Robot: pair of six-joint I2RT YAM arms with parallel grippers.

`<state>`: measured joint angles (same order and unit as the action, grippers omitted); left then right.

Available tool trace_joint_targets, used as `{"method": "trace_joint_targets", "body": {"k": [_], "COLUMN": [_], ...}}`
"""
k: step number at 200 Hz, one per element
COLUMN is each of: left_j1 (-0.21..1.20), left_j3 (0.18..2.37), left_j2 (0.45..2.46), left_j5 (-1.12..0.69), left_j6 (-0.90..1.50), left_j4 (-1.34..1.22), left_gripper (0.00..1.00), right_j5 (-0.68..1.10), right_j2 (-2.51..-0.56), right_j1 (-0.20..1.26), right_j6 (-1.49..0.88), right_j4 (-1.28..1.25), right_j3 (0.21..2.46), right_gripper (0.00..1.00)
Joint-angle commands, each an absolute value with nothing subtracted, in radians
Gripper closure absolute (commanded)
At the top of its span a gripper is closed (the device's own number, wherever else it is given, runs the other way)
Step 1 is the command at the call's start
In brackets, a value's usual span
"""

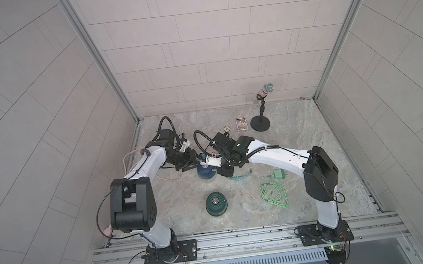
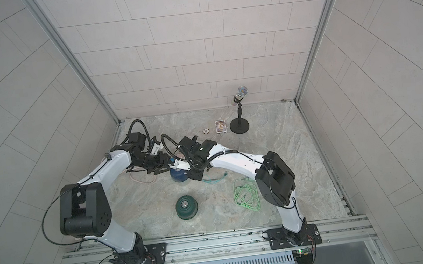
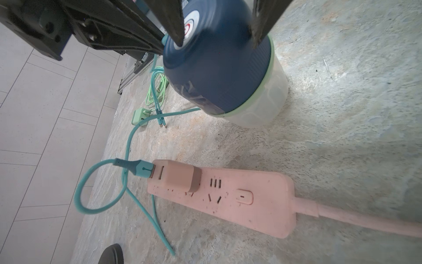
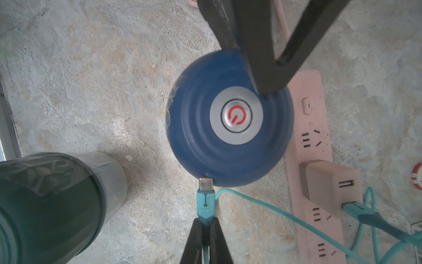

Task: Charge the cordless meat grinders
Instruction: Insert the charging cable into the cordless meat grinder.

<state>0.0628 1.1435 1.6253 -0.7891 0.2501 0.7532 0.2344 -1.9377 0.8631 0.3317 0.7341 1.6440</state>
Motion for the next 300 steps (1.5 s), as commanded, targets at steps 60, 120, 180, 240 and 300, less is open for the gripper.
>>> {"method": "trace_joint_targets", "body": {"k": [60, 120, 180, 240, 300], "left_j1": [0.068, 0.076, 0.088, 0.125, 0.159], "left_j3": [1.090, 1.051, 1.054, 1.098, 1.092], "left_j2": [1.614, 1.577, 1.574, 1.591, 1.592], "left_j5": [-0.840, -0.872, -0.876, -0.887, -0.913], "left_j6": [0.249, 0.261, 0.250, 0.229, 0.226], "left_j4": [0.764, 0.767, 0.767, 0.767, 0.747], "left_gripper": [0.50, 0.50, 0.51, 0.49, 0.49], "right_j5": [0.207, 0.174, 0.196, 0.232, 0.264], "right_j2": [-1.973, -1.986, -2.013, -2.036, -2.061], "right_j1": [0.853, 0.853, 0.858, 0.865, 0.861], "right_j6": [0.308, 0.293, 0.317, 0.339, 0.330], "right_j4": [0.769, 0.801, 0.861, 0.899, 0.913], "right_j3": [1.687, 1.712, 1.759, 1.805, 1.853], "right_gripper": [0.96, 0.96, 0.96, 0.96, 0.96]}}
